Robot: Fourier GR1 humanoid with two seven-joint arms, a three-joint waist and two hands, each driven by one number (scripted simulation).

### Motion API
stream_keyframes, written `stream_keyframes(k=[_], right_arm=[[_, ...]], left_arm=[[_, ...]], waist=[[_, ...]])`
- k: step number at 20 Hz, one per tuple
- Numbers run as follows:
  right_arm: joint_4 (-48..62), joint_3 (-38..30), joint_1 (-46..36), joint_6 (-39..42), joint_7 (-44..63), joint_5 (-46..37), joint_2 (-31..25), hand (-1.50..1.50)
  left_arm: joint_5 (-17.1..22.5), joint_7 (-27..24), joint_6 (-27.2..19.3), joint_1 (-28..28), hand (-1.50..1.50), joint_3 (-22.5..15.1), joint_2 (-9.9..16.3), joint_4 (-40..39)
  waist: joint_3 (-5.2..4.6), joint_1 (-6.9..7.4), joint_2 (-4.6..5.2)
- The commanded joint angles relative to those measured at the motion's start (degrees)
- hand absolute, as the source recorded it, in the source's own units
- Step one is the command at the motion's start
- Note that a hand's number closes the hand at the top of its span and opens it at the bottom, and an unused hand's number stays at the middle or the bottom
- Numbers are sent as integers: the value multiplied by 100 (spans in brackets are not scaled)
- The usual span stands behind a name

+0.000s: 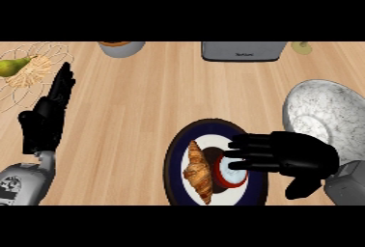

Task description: Pick the can from the plate and place it in the bowl

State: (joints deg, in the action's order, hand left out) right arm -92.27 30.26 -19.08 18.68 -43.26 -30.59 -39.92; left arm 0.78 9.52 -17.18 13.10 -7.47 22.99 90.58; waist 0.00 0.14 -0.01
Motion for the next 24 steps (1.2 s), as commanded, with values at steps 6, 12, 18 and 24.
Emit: stream_keyframes(k=[6,12,18,24], right_arm=[[312,38,69,224,387,-982,1120,-150],[1041,30,-22,50,-126,-1585,1683,-150],[1170,28,168,-714,-770,-2178,1582,150],[1130,-169,137,-495,-781,-2383,2128,150]], left_arm=[[-227,-270,302,-156,0,250,-333,-203],[-290,-62,596,50,0,622,-267,-117],[-480,142,546,360,0,632,-489,-245],[-776,-47,627,5,0,548,-763,-109]], waist=[[-1,-12,1],[0,1,3],[2,-22,8],[0,-12,2]])
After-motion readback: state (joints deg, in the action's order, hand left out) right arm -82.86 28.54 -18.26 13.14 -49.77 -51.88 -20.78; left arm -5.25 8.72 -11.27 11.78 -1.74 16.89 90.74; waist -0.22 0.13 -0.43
